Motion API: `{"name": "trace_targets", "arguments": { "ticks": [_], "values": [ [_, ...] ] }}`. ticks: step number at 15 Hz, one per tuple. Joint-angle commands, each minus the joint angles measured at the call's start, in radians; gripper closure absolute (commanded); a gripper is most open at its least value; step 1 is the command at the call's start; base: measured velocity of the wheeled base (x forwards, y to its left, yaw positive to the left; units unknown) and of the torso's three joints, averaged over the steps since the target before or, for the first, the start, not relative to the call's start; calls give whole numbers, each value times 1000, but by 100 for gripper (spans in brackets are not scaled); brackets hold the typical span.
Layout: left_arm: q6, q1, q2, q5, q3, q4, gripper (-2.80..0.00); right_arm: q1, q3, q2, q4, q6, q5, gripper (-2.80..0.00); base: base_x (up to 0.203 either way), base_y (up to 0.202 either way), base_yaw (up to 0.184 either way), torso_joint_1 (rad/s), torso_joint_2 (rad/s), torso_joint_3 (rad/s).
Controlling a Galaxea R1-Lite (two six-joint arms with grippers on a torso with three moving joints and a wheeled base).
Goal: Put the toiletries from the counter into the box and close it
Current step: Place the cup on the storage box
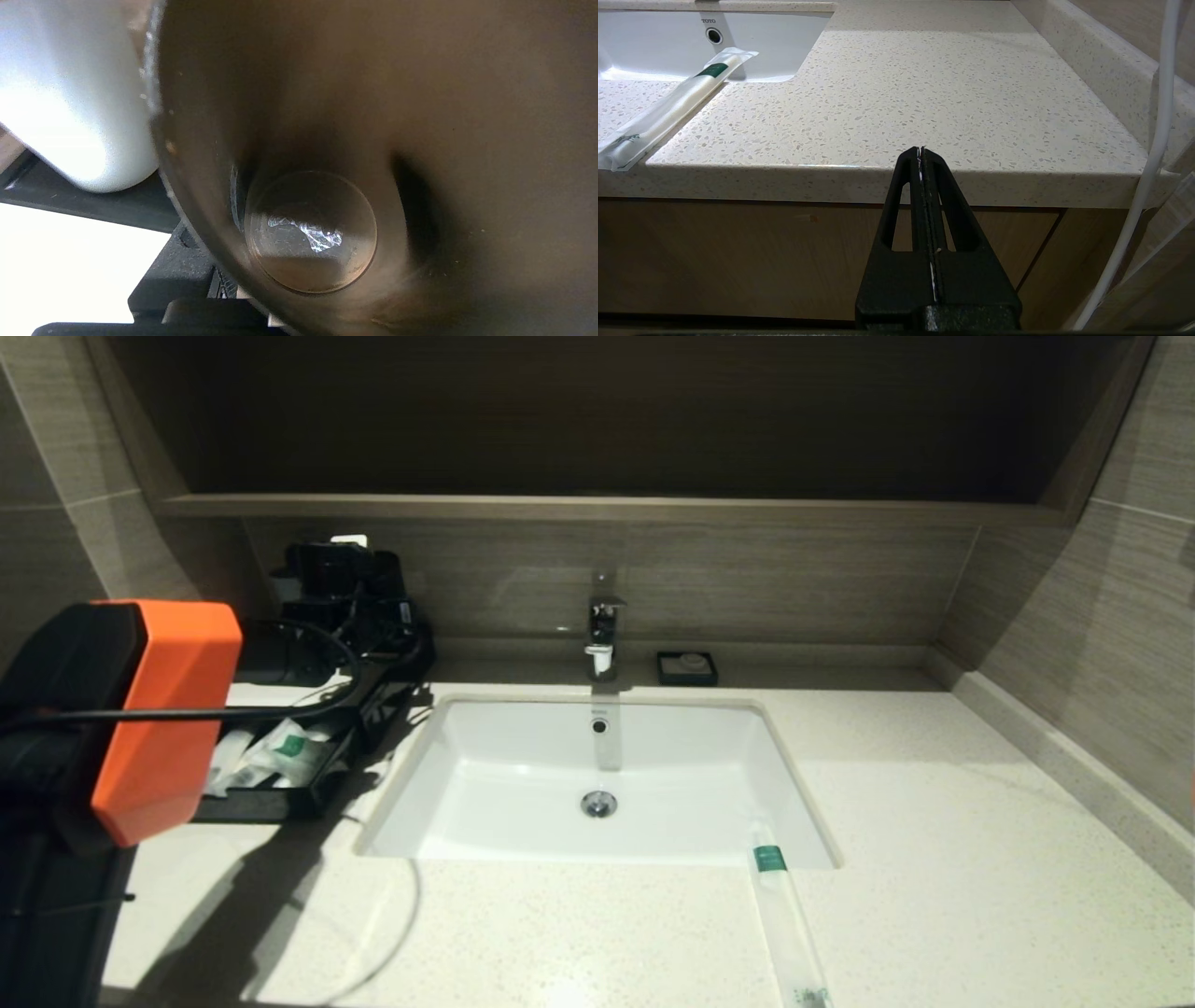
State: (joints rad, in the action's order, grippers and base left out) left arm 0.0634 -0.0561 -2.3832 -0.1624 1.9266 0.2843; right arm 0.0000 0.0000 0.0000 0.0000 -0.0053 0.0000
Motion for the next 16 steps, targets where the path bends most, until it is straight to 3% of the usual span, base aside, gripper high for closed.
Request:
{"name": "trace_targets", "arguments": {
  "ticks": [1,10,16],
  "values": [
    [3,9,4,17,0,3,0,0,0,-1,0,-1,0,0,0,0,0,0,0,0],
    [4,52,-42,87,2,108,0,0,0,0,0,-1,0,0,0,0,0,0,0,0],
    [3,50,-63,90,2,125,0,0,0,0,0,-1,0,0,0,0,0,0,0,0]
  ]
}}
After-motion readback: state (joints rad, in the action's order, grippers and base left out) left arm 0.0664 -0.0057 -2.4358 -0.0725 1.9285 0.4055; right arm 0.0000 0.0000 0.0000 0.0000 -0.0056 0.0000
